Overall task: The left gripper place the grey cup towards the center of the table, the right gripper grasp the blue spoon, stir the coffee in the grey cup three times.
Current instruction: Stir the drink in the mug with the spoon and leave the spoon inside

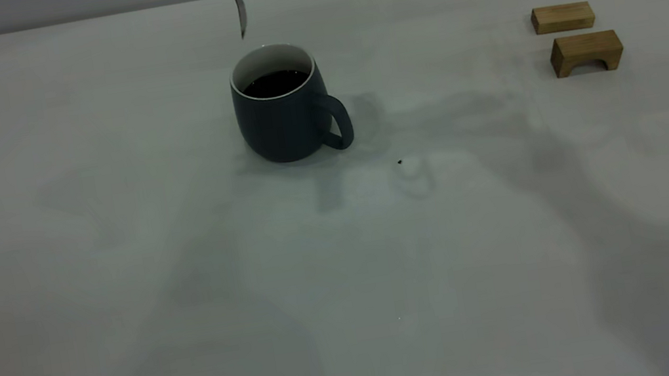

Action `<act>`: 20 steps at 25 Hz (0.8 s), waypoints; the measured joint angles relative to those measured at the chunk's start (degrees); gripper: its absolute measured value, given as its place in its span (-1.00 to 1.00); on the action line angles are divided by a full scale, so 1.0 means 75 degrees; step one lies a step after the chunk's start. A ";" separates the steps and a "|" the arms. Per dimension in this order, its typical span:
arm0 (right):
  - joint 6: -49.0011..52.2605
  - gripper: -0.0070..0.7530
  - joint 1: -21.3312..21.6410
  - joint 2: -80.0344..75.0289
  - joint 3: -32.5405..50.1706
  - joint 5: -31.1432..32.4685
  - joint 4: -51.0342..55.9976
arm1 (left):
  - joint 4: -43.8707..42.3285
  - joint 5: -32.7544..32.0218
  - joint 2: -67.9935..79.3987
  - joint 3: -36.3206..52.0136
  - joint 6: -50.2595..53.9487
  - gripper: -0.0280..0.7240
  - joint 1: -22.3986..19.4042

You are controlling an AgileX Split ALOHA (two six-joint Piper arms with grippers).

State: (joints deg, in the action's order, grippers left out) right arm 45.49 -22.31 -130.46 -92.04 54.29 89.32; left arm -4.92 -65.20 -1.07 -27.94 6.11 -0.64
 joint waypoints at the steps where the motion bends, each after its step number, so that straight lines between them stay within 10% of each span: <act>1: 0.0006 -0.60 0.0000 -0.0122 0.0000 -0.0029 0.0158 | 0.0000 0.0000 0.0000 0.0000 0.0000 0.63 0.0000; 20: -0.0686 -0.60 0.0380 -0.1313 -0.0024 -0.0623 0.1484 | 0.0000 0.0000 0.0000 0.0000 0.0000 0.63 0.0000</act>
State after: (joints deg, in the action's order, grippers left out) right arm 40.35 -19.46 -140.31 -92.22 49.61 100.45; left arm -4.92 -65.20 -1.07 -27.94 6.11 -0.64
